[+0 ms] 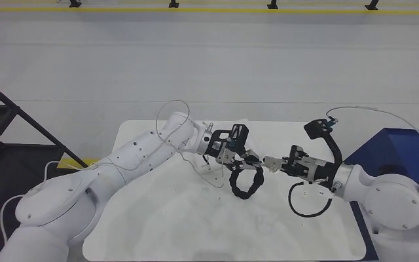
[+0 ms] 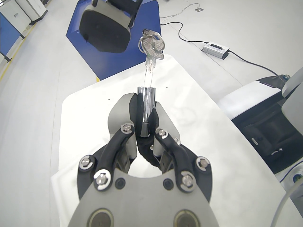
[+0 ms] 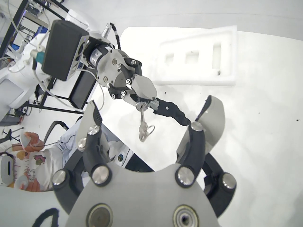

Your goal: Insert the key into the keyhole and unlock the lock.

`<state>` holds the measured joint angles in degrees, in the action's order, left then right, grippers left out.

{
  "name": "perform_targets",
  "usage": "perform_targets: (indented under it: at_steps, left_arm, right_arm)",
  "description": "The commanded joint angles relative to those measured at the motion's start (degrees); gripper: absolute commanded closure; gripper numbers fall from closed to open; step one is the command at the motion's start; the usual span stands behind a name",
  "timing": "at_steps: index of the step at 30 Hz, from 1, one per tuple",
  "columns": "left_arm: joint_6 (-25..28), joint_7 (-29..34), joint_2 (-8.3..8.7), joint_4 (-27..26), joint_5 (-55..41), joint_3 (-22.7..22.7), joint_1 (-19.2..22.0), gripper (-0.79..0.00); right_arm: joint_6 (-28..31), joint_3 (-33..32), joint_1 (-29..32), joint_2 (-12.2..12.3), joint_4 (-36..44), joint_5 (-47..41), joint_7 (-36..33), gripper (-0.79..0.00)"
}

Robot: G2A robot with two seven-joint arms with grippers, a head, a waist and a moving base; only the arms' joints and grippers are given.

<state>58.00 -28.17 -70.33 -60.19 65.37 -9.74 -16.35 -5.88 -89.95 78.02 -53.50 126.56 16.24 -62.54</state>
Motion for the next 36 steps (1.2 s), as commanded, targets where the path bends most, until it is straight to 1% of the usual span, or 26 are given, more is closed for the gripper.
perform_targets:
  at_steps: [1, 5, 9, 13, 16, 25, 27, 31, 36]
  left_arm:
    - [0.0, 1.28, 0.6, 0.09, -1.74, 0.0, 0.12, 0.0]
    - [0.0, 4.56, 1.79, -0.7, -6.37, 0.0, 0.06, 0.0]
    - [0.0, 8.46, 2.84, -2.33, -11.22, 0.0, -0.07, 0.0]
    - [0.0, 13.34, 3.68, -4.64, -16.02, 0.0, 0.29, 0.0]
    - [0.0, 17.38, 4.02, -5.72, -19.56, 0.0, 0.68, 0.0]
    - [0.0, 30.46, 4.24, -7.27, -30.23, 0.0, 2.03, 0.0]
    - [0.0, 32.54, 4.2, -7.54, -32.18, 0.0, 2.32, 0.0]
    - [0.0, 37.99, 3.92, -7.57, -36.77, 0.0, 2.97, 0.0]
    - [0.0, 42.43, 3.22, -6.91, -40.7, 0.0, 3.41, 0.0]
  right_arm:
    - [4.82, -0.25, 0.49, 0.24, 0.38, 0.96, -1.13, -0.785]
    - [12.29, -1.86, 2.41, 0.58, 0.55, -0.4, -1.78, -0.785]
    - [18.77, -2.58, 4.03, 1.07, 1.04, 0.86, -4.52, -0.785]
    - [24.22, -1.1, 4.9, 1.46, 1.53, 3.39, -6.52, -0.785]
    - [25.79, -0.44, 5.02, 1.59, 1.49, 4.43, -5.77, -0.785]
    - [25.79, -0.41, 5.05, 1.63, 1.42, 4.88, -5.49, -0.785]
    - [25.7, -0.42, 5.08, 1.61, 1.4, 4.85, -5.03, -0.785]
    - [26.94, -0.86, 5.58, 1.73, 2.27, 9.67, -1.34, -0.785]
    - [30.1, -0.5, 6.0, 1.88, 4.93, 14.0, 1.69, -0.785]
